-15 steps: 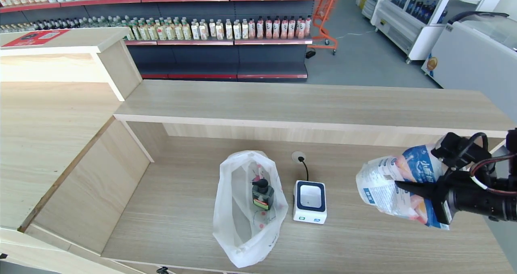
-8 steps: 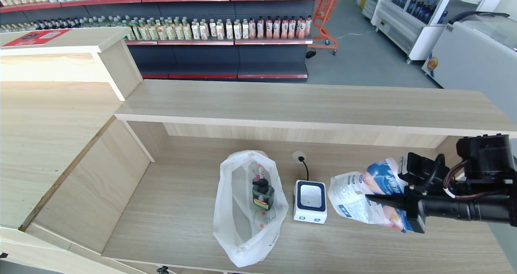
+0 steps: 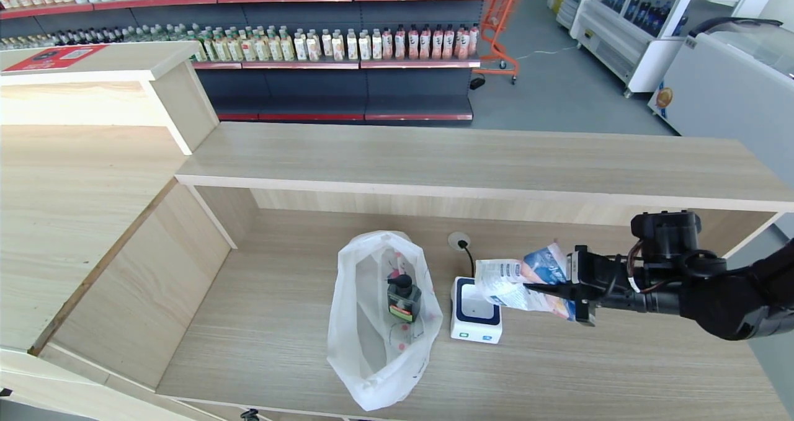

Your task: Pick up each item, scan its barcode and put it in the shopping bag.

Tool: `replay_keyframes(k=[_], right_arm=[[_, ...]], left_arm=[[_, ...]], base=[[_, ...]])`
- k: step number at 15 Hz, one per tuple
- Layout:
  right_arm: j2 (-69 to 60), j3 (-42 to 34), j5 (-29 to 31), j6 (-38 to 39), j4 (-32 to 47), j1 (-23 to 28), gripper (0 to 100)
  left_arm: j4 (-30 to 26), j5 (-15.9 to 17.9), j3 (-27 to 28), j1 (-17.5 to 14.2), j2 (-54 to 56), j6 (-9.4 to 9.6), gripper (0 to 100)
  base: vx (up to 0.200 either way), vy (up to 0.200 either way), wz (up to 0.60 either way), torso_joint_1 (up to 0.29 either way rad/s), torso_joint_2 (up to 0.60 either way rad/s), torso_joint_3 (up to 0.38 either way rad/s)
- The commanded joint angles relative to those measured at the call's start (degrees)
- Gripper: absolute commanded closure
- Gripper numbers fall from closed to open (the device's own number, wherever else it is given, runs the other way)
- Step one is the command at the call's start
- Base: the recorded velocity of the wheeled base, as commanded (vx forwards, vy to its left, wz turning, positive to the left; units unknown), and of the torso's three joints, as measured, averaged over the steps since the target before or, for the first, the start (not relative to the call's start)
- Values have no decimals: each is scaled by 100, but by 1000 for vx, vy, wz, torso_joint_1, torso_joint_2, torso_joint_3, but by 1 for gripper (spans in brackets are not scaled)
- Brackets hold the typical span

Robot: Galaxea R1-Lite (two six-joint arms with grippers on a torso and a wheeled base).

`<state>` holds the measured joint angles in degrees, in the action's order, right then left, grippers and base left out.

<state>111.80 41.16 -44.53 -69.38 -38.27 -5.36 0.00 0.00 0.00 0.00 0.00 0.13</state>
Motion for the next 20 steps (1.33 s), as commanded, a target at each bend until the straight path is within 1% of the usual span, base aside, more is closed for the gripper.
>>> replay_keyframes(k=[1,2,4,6,9,12,15,20], right_arm=[[597,297,-82,-138,-5,-44,100],[668,411,-108,-138,-5,-52,100],[817,604,-372,-146,-5,-52,100],[984,657,-548,-199,-14,-52,100],[1283,780,-864,-656,-23,-52,100],[1388,806,-899,-788,-23,-44,100],[1617,1114,-926,-885,-181,-44,100],[1696,1114,-970,-885,-322,-44,100]], left_arm=[[0,0,0,0,0,4,0],[0,0,0,0,0,-5,0],[0,0,0,0,0,4,0],[0,0,0,9,0,-5,0],[0,0,0,0,0,4,0],[0,0,0,0,0,4,0],[0,0,0,0,0,4,0],[0,0,0,9,0,-5,0]], base=[[0,0,0,0,0,0],[0,0,0,0,0,0],[0,0,0,0,0,0],[0,0,0,0,0,0],[0,0,0,0,0,0],[0,0,0,0,0,0],[0,0,0,0,0,0],[0,0,0,0,0,0]])
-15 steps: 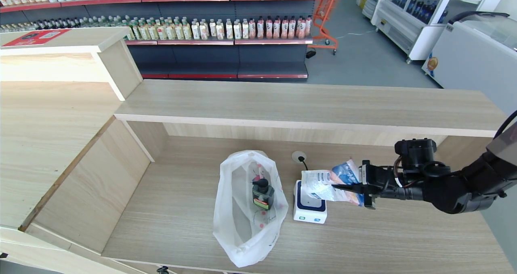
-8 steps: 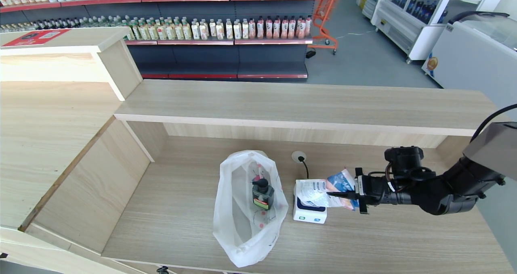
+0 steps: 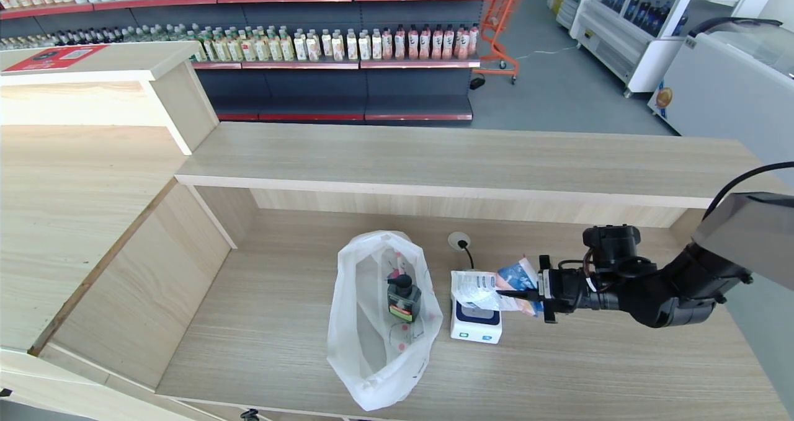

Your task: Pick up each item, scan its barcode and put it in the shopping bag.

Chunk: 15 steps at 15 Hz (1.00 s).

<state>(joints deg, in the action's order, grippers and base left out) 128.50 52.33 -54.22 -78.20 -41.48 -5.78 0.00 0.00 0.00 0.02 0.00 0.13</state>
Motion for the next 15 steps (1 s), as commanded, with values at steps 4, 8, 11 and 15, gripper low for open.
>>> replay_keyframes(k=[4,8,11,15], right_arm=[[-203,31,-141,183,9,7,100],[-2435,-909,-53,2854,404,15,100],[-4149,-1252,1423,7047,422,-64,100],[-4254,-1331,1942,8189,791,-310,100]], left_arm=[[0,0,0,6,0,-5,0],[0,0,0,-2,0,-5,0],[0,0,0,-2,0,4,0],[0,0,0,-2,0,-5,0]], base=[[0,0,0,0,0,0],[0,0,0,0,0,0],[0,0,0,0,0,0],[0,0,0,0,0,0]])
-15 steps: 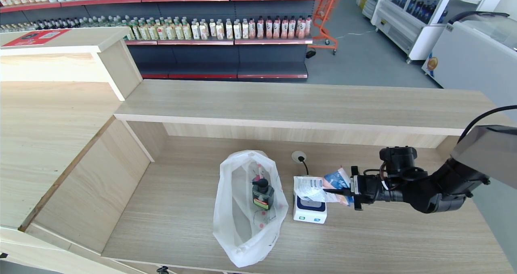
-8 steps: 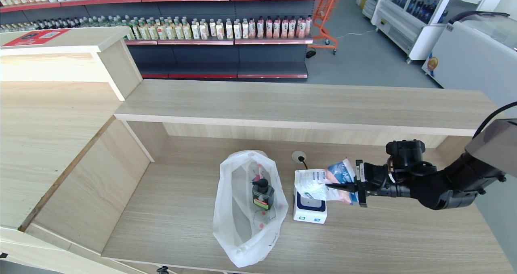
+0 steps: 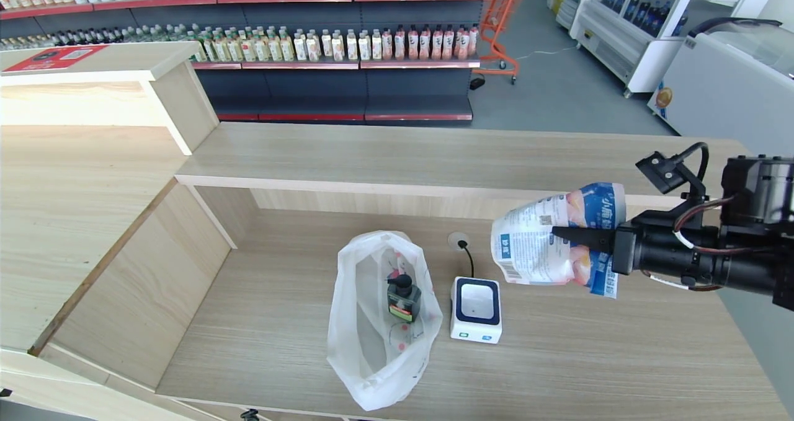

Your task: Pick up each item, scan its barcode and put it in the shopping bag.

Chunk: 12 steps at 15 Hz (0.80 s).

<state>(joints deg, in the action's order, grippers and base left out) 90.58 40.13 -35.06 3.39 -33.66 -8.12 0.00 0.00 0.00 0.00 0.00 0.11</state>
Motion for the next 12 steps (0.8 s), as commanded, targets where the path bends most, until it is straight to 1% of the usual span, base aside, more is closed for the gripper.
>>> replay_keyframes(k=[1,4,6,8,10,12], right_arm=[[-471,-146,26,65,8,-155,100],[-550,-155,26,241,17,-322,100],[-611,-164,43,602,26,-454,100],[-576,-120,184,1094,35,-744,100],[-436,-76,193,1516,44,-1095,100],[-110,-49,210,1885,290,-1473,100]], left_arm=[[0,0,0,0,0,7,0],[0,0,0,0,0,7,0],[0,0,0,0,0,7,0],[0,0,0,0,0,-2,0],[0,0,0,0,0,7,0],[0,0,0,0,0,7,0]], base=[[0,0,0,0,0,0],[0,0,0,0,0,0],[0,0,0,0,0,0],[0,0,0,0,0,0],[0,0,0,0,0,0],[0,0,0,0,0,0]])
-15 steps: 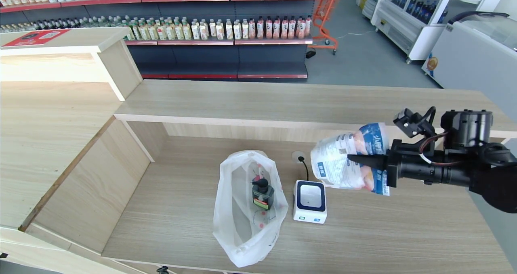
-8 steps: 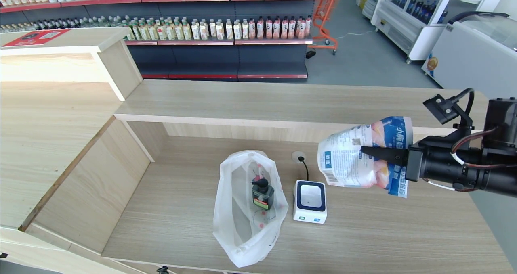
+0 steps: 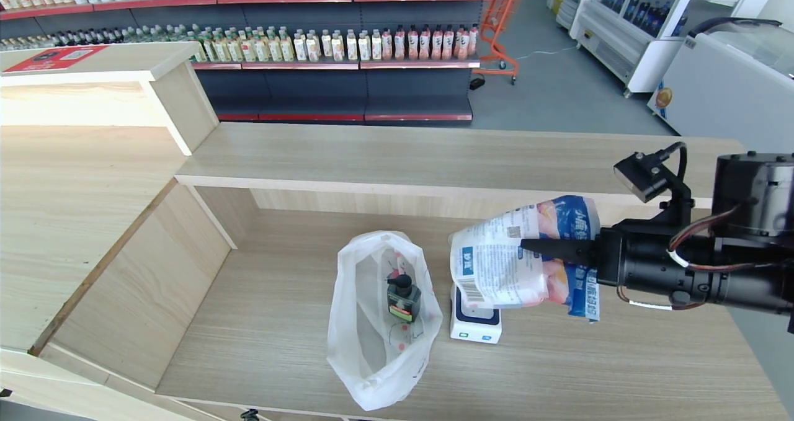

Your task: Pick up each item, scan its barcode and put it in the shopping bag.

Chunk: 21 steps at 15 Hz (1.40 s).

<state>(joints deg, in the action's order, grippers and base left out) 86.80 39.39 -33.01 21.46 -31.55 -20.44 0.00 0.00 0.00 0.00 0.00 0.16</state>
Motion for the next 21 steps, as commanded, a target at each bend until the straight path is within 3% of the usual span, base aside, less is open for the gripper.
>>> replay_keyframes(k=[1,5,10,17,21], right_arm=[[408,25,32,87,114,-337,100],[1261,210,190,78,79,-786,100],[2351,1062,823,-27,70,-1383,100],[3458,1519,1253,-1469,61,-1506,100],[3774,1932,1253,-1478,-71,-1515,100]], left_arm=[[0,0,0,0,0,2,0],[0,0,0,0,0,2,0],[0,0,0,0,0,2,0],[0,0,0,0,0,2,0],[0,0,0,0,0,2,0]], base=[[0,0,0,0,0,0],[0,0,0,0,0,0],[0,0,0,0,0,0],[0,0,0,0,0,0],[0,0,0,0,0,0]])
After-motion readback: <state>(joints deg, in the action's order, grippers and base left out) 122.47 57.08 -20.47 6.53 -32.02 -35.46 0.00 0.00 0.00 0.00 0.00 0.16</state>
